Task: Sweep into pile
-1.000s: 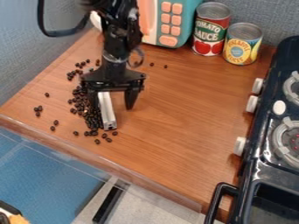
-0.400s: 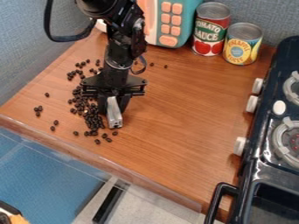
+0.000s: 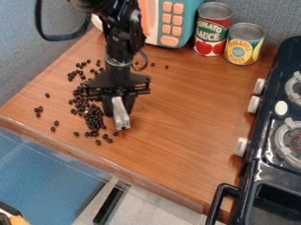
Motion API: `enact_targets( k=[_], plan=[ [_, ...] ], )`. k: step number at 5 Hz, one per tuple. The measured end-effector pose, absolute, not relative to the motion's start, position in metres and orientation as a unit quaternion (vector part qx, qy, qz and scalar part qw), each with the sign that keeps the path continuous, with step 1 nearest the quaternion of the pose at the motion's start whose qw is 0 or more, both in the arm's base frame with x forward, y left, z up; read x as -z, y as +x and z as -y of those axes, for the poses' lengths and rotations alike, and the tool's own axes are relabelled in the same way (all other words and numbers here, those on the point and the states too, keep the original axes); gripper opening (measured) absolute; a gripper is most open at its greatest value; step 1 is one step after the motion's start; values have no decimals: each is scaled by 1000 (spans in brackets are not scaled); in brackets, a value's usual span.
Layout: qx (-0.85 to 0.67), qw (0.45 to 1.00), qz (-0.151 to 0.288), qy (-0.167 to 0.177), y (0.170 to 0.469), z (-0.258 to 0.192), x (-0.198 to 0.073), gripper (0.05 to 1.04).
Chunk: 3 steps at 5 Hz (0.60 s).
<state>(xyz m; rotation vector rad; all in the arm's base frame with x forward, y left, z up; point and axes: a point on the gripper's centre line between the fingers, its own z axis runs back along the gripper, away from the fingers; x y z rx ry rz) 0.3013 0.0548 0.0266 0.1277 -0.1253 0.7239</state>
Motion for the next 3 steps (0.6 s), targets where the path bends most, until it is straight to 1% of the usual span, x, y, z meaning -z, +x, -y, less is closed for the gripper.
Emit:
enact_targets(
  k=[1,2,3],
  plan=[
    [-370,926,61,47,296,-61,-39,392],
    [-375,924,64,42,288,-62,-44,392],
    [-399,913,50,75,274,-67,-38,392]
  ],
)
